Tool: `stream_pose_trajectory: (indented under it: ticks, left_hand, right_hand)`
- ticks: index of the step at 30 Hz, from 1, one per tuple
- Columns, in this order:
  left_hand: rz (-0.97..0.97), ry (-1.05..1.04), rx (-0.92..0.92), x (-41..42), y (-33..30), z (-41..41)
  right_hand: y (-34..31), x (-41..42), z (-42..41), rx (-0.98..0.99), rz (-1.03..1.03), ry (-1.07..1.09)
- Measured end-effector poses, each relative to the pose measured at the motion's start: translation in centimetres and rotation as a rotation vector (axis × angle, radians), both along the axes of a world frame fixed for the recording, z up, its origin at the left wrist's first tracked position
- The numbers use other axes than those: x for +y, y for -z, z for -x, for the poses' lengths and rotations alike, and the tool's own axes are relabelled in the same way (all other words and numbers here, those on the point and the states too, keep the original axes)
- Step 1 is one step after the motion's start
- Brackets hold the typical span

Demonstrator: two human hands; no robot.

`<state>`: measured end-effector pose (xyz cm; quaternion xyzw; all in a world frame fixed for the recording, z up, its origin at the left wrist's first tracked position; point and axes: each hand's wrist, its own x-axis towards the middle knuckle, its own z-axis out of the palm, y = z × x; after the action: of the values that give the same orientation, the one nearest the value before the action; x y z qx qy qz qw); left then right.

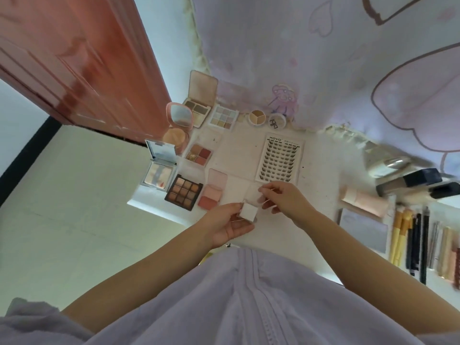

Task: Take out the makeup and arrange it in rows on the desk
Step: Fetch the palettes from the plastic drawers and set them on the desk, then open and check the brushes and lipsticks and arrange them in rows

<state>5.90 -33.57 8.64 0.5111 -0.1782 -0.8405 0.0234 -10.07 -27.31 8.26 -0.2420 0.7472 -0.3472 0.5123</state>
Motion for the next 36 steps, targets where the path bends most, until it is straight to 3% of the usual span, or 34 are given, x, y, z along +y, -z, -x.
stream_pose_trajectory:
  ticks: [5, 11, 21, 25, 28, 31, 36]
  left_hand:
    - [-0.023, -0.168, -0.070, -0.4, 0.0, -3.0]
    - [-0.014, -0.214, -0.112, -0.6, -0.4, -4.6]
    - [0.109, -0.042, -0.162, 0.3, -1.8, -3.2]
    - [0.179, 0.114, -0.100, 2.2, -2.1, 1.6]
    - [0.200, 0.327, -0.052, 4.5, -2.0, 6.6]
    - [0.257, 0.456, -0.055, 7.2, -1.3, 11.6]
    - [0.454, 0.599, -0.084, 10.6, 0.0, 17.2]
  right_hand:
    - [2.0, -2.5, -3.3, 0.122, 0.002, -0.001]
    - [3.2, -3.0, -5.0, 0.271, 0.000, -0.009]
    - [1.2, 0.8, -3.1, 0.316, 0.027, 0.121]
    - [-0.2, 6.0, 2.1, 0.519, -0.054, 0.150]
    - [-0.8, 10.6, 6.6, 0.723, -0.206, 0.033]
    - [-1.0, 14.4, 9.8, 0.780, -0.341, -0.211]
    - [0.7, 17.4, 11.4, 0.995, -0.219, -0.491]
